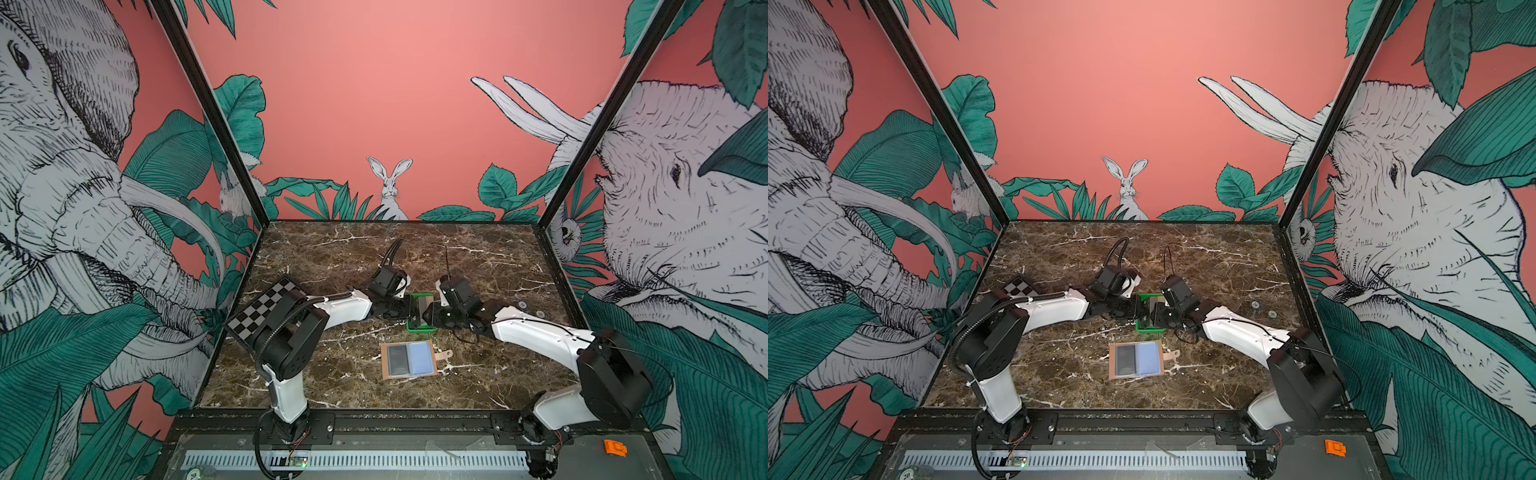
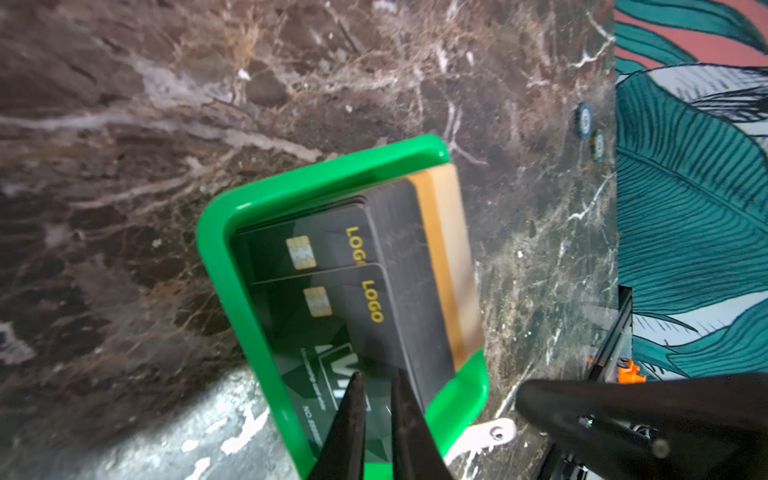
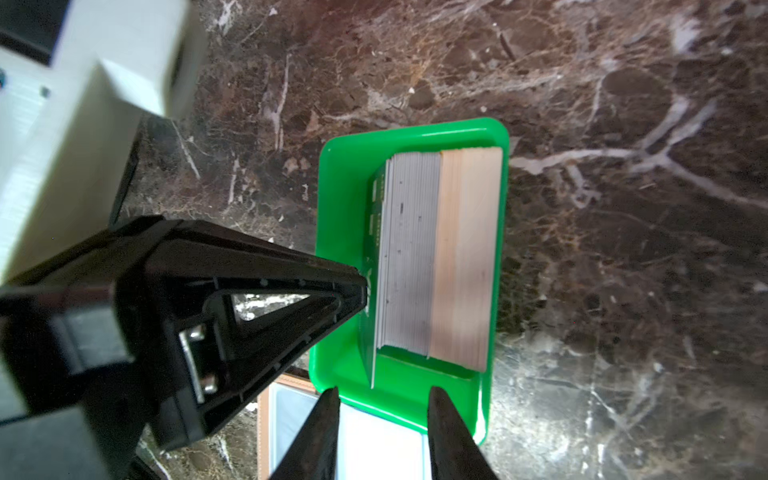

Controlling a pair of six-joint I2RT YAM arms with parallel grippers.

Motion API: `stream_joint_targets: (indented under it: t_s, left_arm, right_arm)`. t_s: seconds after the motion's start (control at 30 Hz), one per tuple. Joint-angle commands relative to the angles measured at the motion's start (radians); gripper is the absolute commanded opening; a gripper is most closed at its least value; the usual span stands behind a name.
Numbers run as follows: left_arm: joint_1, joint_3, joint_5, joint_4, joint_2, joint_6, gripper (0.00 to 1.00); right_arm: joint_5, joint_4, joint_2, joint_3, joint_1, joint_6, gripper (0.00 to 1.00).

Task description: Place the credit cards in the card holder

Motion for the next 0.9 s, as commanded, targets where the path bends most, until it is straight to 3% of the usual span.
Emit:
stream_joint_targets:
  t_s: [0.0,0.43,0.87]
  left_arm:
    - [0.003,-0.025,0.0,0.001,-0.102,0.004,0.15]
    - [0.003,-0.212,0.002,0.08,-0.285,-0.034,0.17]
    - [0.003,-0.284,-0.002,0.101,-0.347,-0.051,0.16]
  right_arm:
    - [-0.001,0.039,0.017,-0.002,0.016,0.029,0.32]
    - [-0.003,0.071,0.107,0.024,0.05,0.062,0.18]
    - [0.005,0.07,0.133,0.036,0.056,0.061,0.12]
